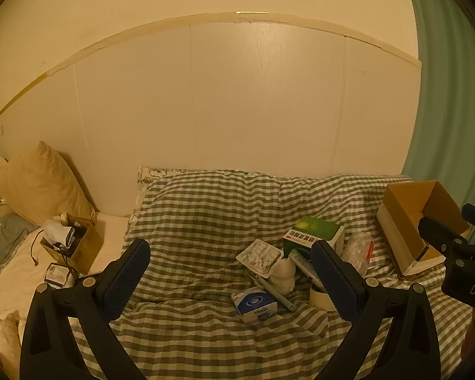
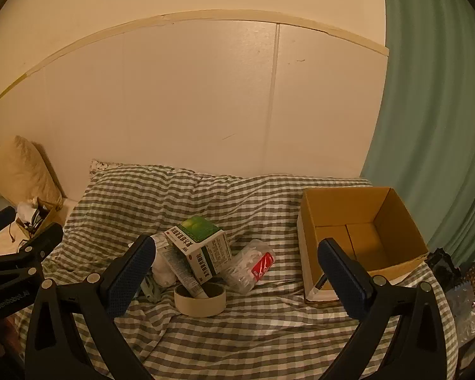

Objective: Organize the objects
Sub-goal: 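Move both grippers toward the pile of items on the gingham sheet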

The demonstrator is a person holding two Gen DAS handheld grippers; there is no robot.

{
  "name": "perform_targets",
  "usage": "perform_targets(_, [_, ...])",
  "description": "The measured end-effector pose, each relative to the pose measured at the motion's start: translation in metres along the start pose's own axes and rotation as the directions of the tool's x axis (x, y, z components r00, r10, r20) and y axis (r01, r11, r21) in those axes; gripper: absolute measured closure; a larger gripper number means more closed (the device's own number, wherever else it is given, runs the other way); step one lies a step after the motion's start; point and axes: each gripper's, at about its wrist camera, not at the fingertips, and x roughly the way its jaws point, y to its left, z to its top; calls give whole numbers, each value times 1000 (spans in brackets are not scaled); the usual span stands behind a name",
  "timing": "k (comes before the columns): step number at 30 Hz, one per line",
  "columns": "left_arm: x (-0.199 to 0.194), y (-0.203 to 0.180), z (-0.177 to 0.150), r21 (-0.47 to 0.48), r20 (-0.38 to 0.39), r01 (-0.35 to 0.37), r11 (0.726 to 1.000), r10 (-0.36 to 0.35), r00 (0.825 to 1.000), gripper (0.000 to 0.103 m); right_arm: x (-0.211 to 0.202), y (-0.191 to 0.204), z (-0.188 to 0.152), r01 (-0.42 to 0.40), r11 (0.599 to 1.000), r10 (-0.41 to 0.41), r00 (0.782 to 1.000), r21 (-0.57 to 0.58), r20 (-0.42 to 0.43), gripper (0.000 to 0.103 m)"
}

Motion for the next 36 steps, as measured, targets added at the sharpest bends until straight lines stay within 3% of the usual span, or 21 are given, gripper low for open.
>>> perform_targets(24, [24,2,-16,6,-62,-2,1000,2,998,0,18,10,-11,-25,999,23,998,-36,-58,0])
perform_targets(36, [61,7,-31,-5,-159,4,1000,-5,987,0,49,21,-26,-35,997,27,991,-65,-129,0])
